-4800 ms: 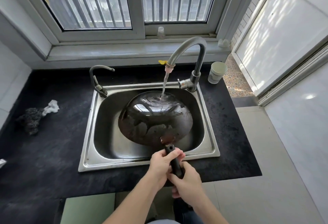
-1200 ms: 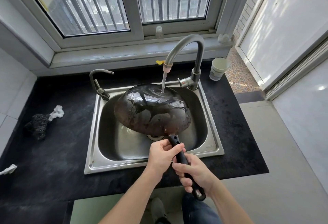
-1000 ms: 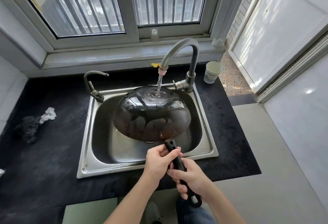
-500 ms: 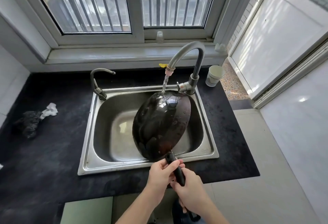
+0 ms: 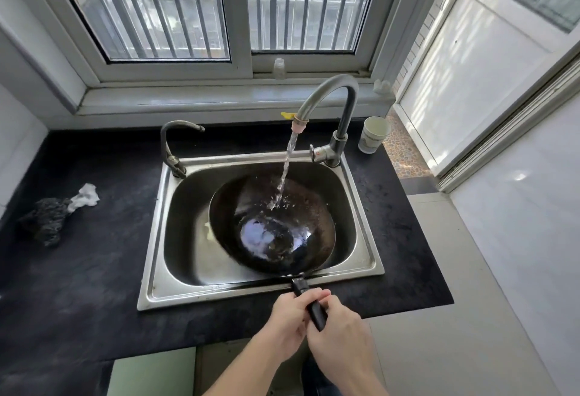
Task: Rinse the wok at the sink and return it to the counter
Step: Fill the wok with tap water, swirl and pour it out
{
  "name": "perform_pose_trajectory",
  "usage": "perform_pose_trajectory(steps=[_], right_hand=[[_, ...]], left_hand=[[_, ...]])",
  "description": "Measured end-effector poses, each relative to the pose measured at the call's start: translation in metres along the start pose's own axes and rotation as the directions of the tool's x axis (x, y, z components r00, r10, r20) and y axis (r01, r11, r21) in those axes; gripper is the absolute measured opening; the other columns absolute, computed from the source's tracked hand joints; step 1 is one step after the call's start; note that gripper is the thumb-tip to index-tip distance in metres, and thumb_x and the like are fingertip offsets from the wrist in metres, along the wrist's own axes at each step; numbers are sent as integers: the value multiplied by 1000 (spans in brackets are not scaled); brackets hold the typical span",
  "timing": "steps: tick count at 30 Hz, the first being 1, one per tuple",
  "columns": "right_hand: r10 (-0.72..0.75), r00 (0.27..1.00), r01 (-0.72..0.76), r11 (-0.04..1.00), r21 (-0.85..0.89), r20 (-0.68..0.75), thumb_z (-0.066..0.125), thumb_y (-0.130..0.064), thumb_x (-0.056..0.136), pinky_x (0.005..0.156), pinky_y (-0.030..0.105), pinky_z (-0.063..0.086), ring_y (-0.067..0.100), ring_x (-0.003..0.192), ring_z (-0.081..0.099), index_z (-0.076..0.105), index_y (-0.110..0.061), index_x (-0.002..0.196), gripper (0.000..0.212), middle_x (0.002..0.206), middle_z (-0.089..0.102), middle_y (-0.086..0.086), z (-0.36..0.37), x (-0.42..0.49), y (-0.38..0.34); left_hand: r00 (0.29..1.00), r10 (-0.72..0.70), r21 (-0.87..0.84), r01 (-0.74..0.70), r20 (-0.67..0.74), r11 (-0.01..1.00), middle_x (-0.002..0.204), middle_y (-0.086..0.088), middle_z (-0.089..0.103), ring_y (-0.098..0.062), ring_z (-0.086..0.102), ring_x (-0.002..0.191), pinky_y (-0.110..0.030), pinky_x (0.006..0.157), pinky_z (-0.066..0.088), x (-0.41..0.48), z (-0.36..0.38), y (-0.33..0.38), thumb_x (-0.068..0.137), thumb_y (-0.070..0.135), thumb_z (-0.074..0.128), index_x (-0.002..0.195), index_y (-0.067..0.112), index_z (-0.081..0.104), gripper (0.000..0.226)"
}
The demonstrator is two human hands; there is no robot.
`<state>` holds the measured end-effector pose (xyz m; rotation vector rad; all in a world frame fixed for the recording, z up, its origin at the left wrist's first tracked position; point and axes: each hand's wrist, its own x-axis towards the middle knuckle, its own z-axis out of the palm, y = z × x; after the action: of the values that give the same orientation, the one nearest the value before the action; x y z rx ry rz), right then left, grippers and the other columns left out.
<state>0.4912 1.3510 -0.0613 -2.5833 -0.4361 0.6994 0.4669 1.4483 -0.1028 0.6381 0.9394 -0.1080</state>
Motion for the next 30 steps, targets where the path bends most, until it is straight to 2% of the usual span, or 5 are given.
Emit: perform_pose_trajectory(steps=[10, 16, 20, 25, 30], right_hand=[[166, 942, -243, 938, 249, 291, 56, -42, 77, 79, 49, 61, 34, 86, 73, 53, -21, 122, 49, 97, 73, 9, 37, 12, 5], [141, 958, -198, 956, 218, 252, 61, -29, 85, 93, 35, 54, 21, 104, 67, 51, -16, 135, 52, 115, 70, 4, 43, 16, 0], [93, 968, -141, 970, 196, 233, 60, -23, 86, 99, 32, 50, 22, 116, 64, 40, -17, 145, 63, 123, 69, 5, 46, 13, -2], [64, 980, -99, 977, 187, 188, 61, -23, 85, 94, 34, 52, 26, 110, 67, 44, -17, 142, 60, 115, 73, 7, 56, 15, 10], [20, 982, -75, 953, 292, 189, 64, -25, 89, 80, 23, 53, 18, 97, 70, 47, -20, 138, 52, 106, 74, 1, 60, 26, 8]], left_hand=[[997, -35, 64, 31, 74, 997, 109, -20, 75, -26, 73, 103, -28, 76, 60, 2, -18, 8, 93, 10, 64, 113, -9, 67, 28], [999, -37, 131, 33, 25, 991, 108, -21, 75, -24, 74, 91, -32, 82, 60, 8, -28, 6, 95, 19, 63, 107, -7, 71, 30], [998, -55, 122, 56, -15, 991, 103, -16, 77, -9, 70, 59, -22, 62, 55, 9, -36, 4, 95, 16, 63, 111, -11, 66, 31], [998, -51, 155, 57, -44, 986, 101, -12, 78, -17, 74, 83, -27, 73, 57, 11, -34, 0, 94, 17, 65, 115, -7, 66, 32], [996, 6, 144, 7, -87, 990, 92, -10, 77, -19, 72, 82, -29, 74, 58, 14, -32, 7, 94, 20, 64, 101, -3, 74, 26]])
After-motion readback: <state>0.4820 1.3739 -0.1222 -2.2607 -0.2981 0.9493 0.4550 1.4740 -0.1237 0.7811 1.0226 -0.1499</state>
